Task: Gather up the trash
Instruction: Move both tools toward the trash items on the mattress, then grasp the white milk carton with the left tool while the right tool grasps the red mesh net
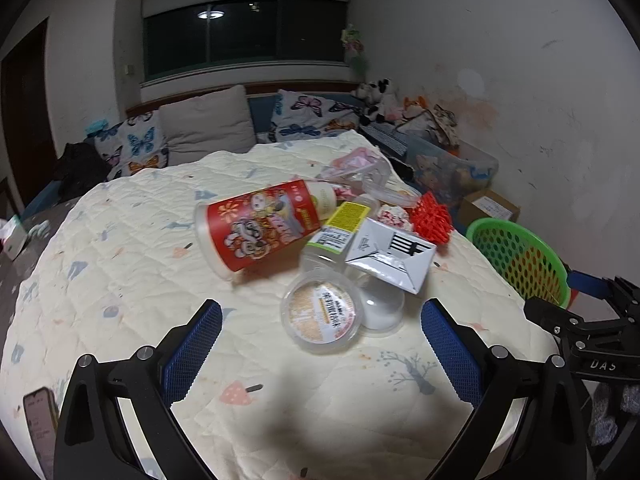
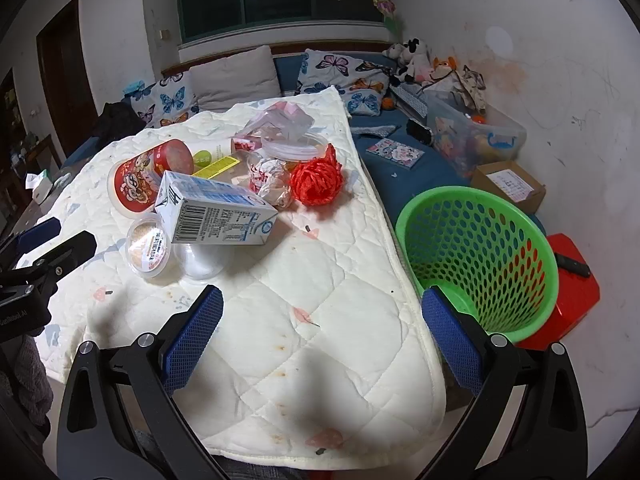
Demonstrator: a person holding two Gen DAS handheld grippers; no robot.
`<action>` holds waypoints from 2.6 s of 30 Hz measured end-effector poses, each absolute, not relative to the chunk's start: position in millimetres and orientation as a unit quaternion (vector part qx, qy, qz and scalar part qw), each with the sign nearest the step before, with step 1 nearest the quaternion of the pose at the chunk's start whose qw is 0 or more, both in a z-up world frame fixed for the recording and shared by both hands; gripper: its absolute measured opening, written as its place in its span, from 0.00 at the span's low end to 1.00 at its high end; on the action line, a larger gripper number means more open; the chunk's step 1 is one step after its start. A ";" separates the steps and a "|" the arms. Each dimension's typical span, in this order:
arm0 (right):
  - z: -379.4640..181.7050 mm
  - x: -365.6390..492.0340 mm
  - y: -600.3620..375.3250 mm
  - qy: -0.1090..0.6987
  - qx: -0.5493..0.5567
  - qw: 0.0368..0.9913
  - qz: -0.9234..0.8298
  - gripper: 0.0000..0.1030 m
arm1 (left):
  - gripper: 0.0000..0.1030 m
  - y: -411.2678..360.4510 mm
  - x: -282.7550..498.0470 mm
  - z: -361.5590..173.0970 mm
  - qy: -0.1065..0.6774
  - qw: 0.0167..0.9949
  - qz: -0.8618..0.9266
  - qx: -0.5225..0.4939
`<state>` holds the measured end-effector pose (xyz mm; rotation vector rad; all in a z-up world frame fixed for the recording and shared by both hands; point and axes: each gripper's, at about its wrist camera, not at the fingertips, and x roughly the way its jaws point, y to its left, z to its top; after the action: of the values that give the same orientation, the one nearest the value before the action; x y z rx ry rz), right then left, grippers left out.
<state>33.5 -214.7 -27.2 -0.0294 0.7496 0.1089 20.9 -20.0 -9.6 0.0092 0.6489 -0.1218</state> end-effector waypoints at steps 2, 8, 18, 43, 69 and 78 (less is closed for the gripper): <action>-28.5 35.7 -219.1 0.366 -0.015 0.929 0.053 0.96 | 0.94 -23.3 25.0 -11.0 0.323 0.944 -0.075 0.006; -33.0 36.4 -222.6 0.366 -0.016 0.929 0.052 0.96 | 0.94 -32.2 46.1 -15.1 0.334 0.936 -0.111 0.005; -34.5 49.3 -232.2 0.376 -0.013 0.925 0.046 0.96 | 0.94 -53.6 84.7 -25.6 0.360 0.919 -0.156 0.037; -41.5 101.5 -233.7 0.394 -0.015 0.915 0.081 0.95 | 0.91 -68.8 135.0 -41.9 0.370 0.904 -0.206 0.064; -62.8 201.7 -228.2 0.426 0.016 0.894 0.139 0.78 | 0.66 -35.8 93.5 -8.0 0.310 0.933 -0.183 0.007; -80.0 230.7 -231.6 0.458 0.061 0.874 0.151 0.57 | 0.66 -22.3 79.3 7.6 0.286 0.942 -0.176 -0.009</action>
<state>230.7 -231.6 -80.0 0.1268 0.9568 0.3146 79.3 -22.3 7.6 -0.0187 0.5843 -0.3588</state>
